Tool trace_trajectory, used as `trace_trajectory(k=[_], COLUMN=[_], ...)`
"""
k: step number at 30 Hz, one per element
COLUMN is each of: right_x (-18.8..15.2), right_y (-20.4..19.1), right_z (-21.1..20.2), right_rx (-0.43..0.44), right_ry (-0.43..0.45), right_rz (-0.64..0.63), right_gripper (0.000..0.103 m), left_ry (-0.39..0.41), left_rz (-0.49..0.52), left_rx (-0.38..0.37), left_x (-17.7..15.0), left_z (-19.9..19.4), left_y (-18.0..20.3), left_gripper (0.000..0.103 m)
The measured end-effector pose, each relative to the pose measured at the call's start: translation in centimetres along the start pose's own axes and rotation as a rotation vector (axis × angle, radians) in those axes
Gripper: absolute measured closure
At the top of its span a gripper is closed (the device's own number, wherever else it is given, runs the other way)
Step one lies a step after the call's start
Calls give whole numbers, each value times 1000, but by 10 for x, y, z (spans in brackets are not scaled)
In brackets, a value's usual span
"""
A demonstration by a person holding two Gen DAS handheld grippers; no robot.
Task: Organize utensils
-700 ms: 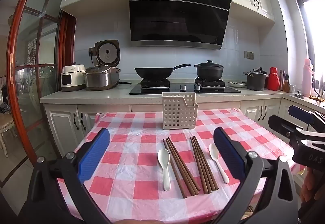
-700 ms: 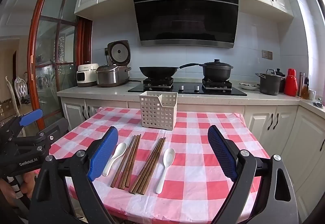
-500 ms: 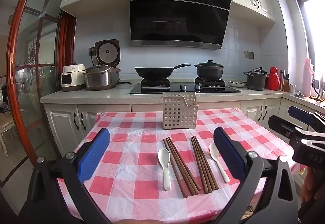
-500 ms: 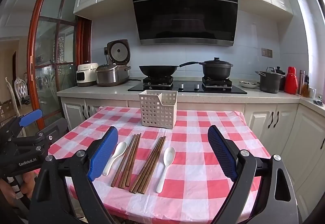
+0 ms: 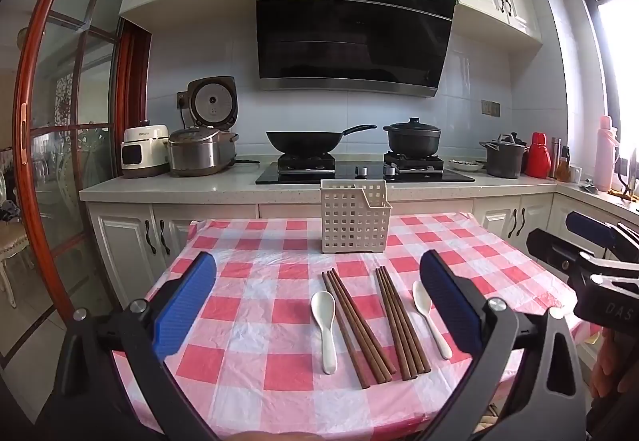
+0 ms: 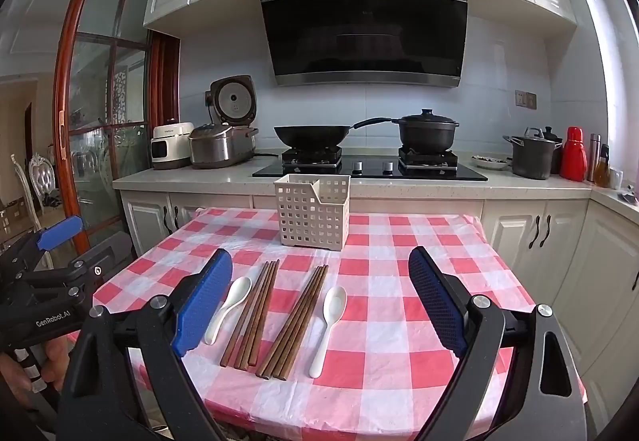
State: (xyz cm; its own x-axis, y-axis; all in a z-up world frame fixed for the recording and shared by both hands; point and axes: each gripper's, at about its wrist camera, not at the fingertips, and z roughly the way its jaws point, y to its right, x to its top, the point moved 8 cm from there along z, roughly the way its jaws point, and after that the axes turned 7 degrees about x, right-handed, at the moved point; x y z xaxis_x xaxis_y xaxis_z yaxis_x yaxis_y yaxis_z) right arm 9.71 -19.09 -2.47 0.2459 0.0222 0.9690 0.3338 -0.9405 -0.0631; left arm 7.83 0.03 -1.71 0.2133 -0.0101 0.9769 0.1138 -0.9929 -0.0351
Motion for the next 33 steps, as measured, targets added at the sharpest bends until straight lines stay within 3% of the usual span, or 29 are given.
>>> trace_trajectory(k=[33], right_x=[-17], right_y=[-7], right_z=[10], right_rx=[7], right_ry=[-10], right_rz=[24], right_gripper=[19], left_ry=[-7], left_rz=[-1], left_rx=[-1], left_x=[-7], left_z=[0], left_y=[-6], left_gripper=[4])
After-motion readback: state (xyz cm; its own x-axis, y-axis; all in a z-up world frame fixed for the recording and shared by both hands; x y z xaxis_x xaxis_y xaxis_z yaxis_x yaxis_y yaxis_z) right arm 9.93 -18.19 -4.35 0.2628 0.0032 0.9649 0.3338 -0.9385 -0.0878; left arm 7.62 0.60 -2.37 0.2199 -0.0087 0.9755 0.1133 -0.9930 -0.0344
